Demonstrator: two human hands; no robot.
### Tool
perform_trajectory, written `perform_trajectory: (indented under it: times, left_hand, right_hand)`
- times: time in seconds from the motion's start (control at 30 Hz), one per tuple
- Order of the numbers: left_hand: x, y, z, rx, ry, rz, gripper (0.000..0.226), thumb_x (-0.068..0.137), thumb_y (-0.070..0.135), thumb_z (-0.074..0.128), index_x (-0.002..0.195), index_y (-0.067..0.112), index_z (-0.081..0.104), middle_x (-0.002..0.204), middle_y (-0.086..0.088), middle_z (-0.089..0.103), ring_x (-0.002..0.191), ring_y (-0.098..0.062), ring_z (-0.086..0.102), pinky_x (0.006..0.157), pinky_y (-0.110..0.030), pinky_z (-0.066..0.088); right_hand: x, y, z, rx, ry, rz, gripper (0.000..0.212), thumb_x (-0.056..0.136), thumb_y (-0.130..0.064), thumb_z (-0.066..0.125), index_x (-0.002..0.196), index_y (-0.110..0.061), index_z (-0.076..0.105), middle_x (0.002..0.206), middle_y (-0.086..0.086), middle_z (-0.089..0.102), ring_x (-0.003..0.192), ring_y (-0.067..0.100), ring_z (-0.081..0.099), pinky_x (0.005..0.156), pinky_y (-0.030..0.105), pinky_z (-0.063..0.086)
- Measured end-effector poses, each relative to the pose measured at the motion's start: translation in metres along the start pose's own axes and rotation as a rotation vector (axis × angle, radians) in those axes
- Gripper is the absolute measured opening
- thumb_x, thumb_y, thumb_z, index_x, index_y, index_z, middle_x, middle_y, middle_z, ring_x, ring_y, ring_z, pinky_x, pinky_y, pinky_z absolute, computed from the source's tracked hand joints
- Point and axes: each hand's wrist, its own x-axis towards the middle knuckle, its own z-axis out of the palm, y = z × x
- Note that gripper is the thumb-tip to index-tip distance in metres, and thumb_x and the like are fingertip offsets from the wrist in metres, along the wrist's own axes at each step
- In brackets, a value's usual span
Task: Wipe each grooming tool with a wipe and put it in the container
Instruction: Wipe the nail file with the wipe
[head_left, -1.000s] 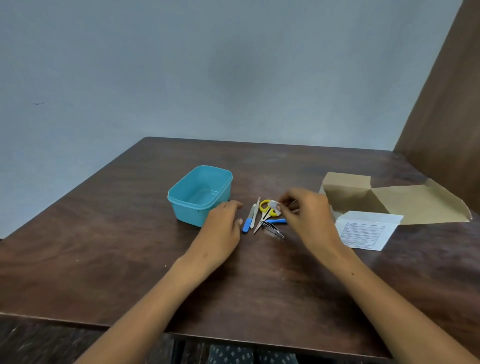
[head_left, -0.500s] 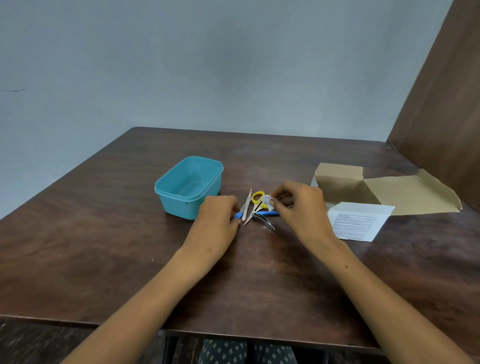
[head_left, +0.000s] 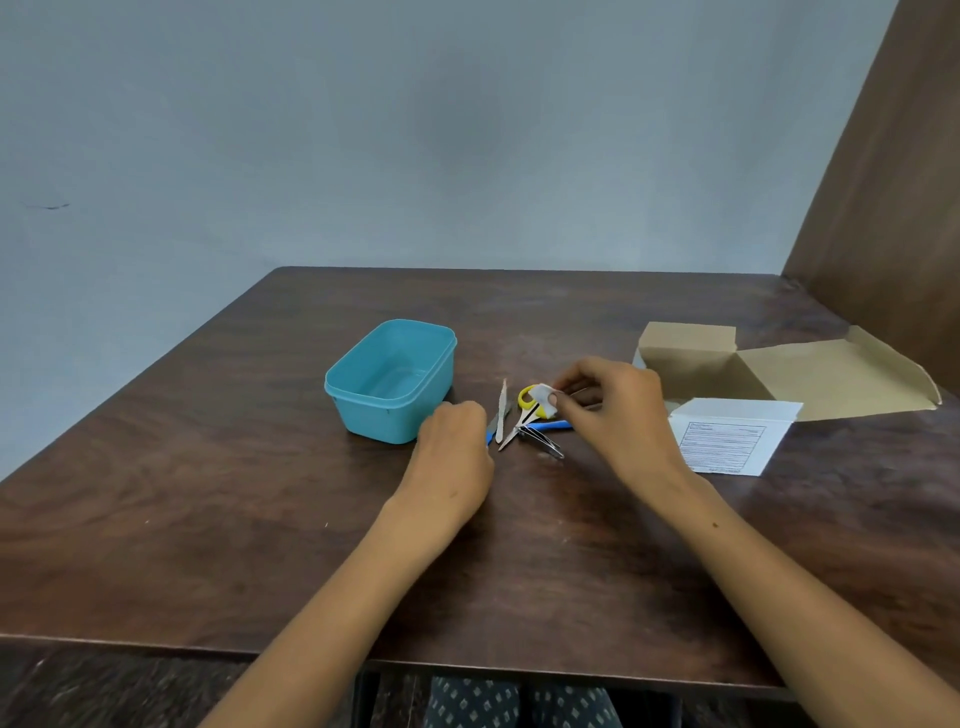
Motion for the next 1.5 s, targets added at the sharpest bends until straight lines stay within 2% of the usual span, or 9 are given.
perform_trajectory:
  times: [0.23,0.5,0.67,0.77,0.87,1.03,1.2,1.37,1.5]
  left_hand:
    - [-0.004,-0.001,0.0,0.009,0.068,0.008,0.008,0.09,0.007,0.056,0.098,0.007,0.056,0.102,-0.011,0.059,0.091,-0.024,0.056,0.071,-0.03,0.043]
    - [-0.004,-0.006,0.0,-0.081,0.111,-0.002,0.01,0.091,0.012,0.055,0.1,0.009,0.059,0.098,-0.007,0.062,0.087,-0.016,0.052,0.071,-0.026,0.039]
    - [-0.01,-0.008,-0.007,-0.218,0.219,0.027,0.007,0.093,0.018,0.054,0.097,0.013,0.058,0.091,0.001,0.062,0.082,-0.015,0.056,0.069,-0.028,0.043]
    - [-0.001,-0.004,-0.01,-0.513,0.156,0.013,0.001,0.091,0.014,0.059,0.091,0.013,0.06,0.079,0.0,0.067,0.07,-0.013,0.062,0.06,-0.028,0.053]
    - [0.008,0.001,-0.015,-0.829,0.057,-0.018,0.006,0.088,0.006,0.062,0.092,0.003,0.064,0.068,-0.006,0.068,0.054,-0.009,0.063,0.048,-0.021,0.053]
    - [0.015,0.001,-0.011,-1.042,0.009,-0.022,0.012,0.082,0.004,0.069,0.091,-0.004,0.067,0.072,-0.015,0.072,0.06,-0.016,0.069,0.057,-0.024,0.057]
    - [0.013,-0.001,-0.007,-1.25,-0.132,-0.03,0.016,0.082,0.0,0.066,0.097,-0.005,0.068,0.082,-0.018,0.074,0.071,-0.018,0.073,0.061,-0.02,0.058]
    - [0.013,-0.003,-0.008,-1.314,-0.127,-0.015,0.019,0.082,-0.003,0.065,0.1,-0.002,0.068,0.086,-0.017,0.074,0.077,-0.018,0.073,0.065,-0.02,0.058]
    - [0.012,-0.003,-0.007,-1.312,-0.099,-0.016,0.021,0.081,-0.003,0.066,0.102,-0.002,0.068,0.085,-0.014,0.075,0.076,-0.017,0.073,0.063,-0.019,0.058]
  right_hand:
    - [-0.001,-0.003,-0.001,0.001,0.026,-0.021,0.01,0.078,-0.021,0.075,0.078,-0.011,0.07,0.069,-0.005,0.066,0.068,0.008,0.065,0.07,0.029,0.056]
    - [0.001,-0.003,-0.003,0.031,0.035,-0.033,0.005,0.079,-0.012,0.074,0.079,-0.008,0.071,0.072,0.0,0.07,0.063,0.001,0.062,0.064,0.011,0.05]
    - [-0.002,-0.005,-0.002,0.114,0.141,-0.079,0.011,0.08,-0.014,0.076,0.074,-0.009,0.068,0.069,-0.001,0.07,0.065,0.008,0.067,0.062,0.015,0.054]
    - [-0.003,-0.009,-0.006,0.089,0.235,-0.187,0.009,0.08,-0.01,0.074,0.076,-0.006,0.067,0.07,0.002,0.068,0.063,0.011,0.066,0.061,0.008,0.049]
    - [-0.004,-0.011,-0.008,0.051,0.307,-0.251,0.009,0.082,-0.011,0.071,0.078,-0.005,0.066,0.074,0.004,0.067,0.064,0.013,0.064,0.062,0.018,0.051]
    - [-0.003,-0.009,-0.01,-0.06,0.366,-0.301,0.003,0.082,-0.006,0.066,0.083,-0.008,0.065,0.082,0.003,0.063,0.066,0.015,0.061,0.06,0.03,0.051]
    - [-0.004,-0.008,-0.006,-0.111,0.276,-0.373,0.006,0.079,-0.004,0.065,0.08,-0.009,0.068,0.081,0.002,0.064,0.065,0.012,0.059,0.061,0.012,0.042]
    - [-0.006,-0.004,0.002,-0.102,0.175,-0.402,0.01,0.08,-0.007,0.065,0.086,-0.012,0.072,0.086,0.0,0.067,0.069,0.012,0.062,0.061,0.027,0.052]
    - [-0.008,-0.004,0.006,-0.105,0.09,-0.432,0.012,0.081,-0.01,0.065,0.09,-0.014,0.073,0.087,-0.001,0.067,0.072,0.009,0.062,0.064,0.02,0.051]
